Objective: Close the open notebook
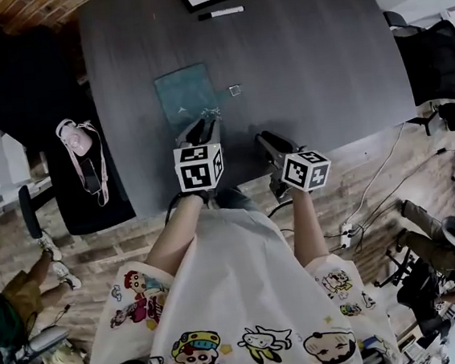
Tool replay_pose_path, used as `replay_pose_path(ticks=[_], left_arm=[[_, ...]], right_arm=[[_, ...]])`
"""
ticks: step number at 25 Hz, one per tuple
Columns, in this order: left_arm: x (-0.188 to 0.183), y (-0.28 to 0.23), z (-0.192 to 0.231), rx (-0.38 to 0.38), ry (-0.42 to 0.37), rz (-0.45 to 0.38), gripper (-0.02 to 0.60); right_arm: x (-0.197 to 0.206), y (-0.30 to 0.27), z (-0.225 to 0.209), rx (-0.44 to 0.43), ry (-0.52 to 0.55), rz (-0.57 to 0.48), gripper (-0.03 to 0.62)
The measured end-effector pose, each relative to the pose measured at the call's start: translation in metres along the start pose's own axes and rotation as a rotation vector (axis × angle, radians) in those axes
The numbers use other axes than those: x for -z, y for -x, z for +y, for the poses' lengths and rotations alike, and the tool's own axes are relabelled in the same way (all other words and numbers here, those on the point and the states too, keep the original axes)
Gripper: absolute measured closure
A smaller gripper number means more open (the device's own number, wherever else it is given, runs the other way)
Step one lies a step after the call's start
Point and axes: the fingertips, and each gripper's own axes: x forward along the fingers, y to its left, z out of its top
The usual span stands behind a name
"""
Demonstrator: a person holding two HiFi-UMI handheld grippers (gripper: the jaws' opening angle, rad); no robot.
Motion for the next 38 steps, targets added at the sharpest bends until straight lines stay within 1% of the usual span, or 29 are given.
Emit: replay_pose_path(ticks=[5, 10, 13, 18, 21, 24, 29, 31, 34, 35, 37, 38], left_arm=[[-0.024, 0.019, 0.015, -0.009, 0.023, -0.073, 0.474], [-0.048, 0.052, 0.035, -0.012, 0.041, -0.159, 0.474], [-0.066, 0.078, 0.050, -0.029, 0.039, -0.224, 0.474], [-0.089, 0.127, 0.069, -0.029, 0.043, -0.317, 0.476], [-0.102, 0.155, 0.080, -0.057, 0.020, -0.374, 0.476], [-0.112, 0.179, 0.089, -0.090, -0.003, -0.418, 0.476], [-0.116, 0.216, 0.103, -0.152, 0.000, -0.469, 0.479], [-0.114, 0.228, 0.107, -0.162, 0.009, -0.486, 0.506], [-0.113, 0.242, 0.111, -0.151, 0.037, -0.515, 0.530], [-0.113, 0.246, 0.111, -0.150, 0.038, -0.524, 0.539], [-0.112, 0.252, 0.110, -0.145, 0.028, -0.539, 0.580], [-0.112, 0.254, 0.109, -0.139, 0.022, -0.544, 0.581]], right_arm=[[-0.021, -0.017, 0.026, -0.060, 0.072, 0.001, 0.484], [-0.045, -0.032, 0.063, -0.131, 0.169, -0.010, 0.483], [-0.066, -0.038, 0.093, -0.177, 0.243, -0.035, 0.482], [-0.098, -0.037, 0.146, -0.247, 0.359, -0.103, 0.482], [-0.115, -0.035, 0.176, -0.291, 0.427, -0.143, 0.482], [-0.127, -0.034, 0.202, -0.319, 0.503, -0.180, 0.484], [-0.132, -0.032, 0.240, -0.369, 0.645, -0.211, 0.485], [-0.134, -0.029, 0.251, -0.382, 0.684, -0.227, 0.485], [-0.134, -0.021, 0.262, -0.394, 0.726, -0.251, 0.511], [-0.134, -0.018, 0.264, -0.393, 0.734, -0.262, 0.525], [-0.136, -0.012, 0.266, -0.385, 0.736, -0.287, 0.573], [-0.137, -0.009, 0.267, -0.378, 0.732, -0.299, 0.585]])
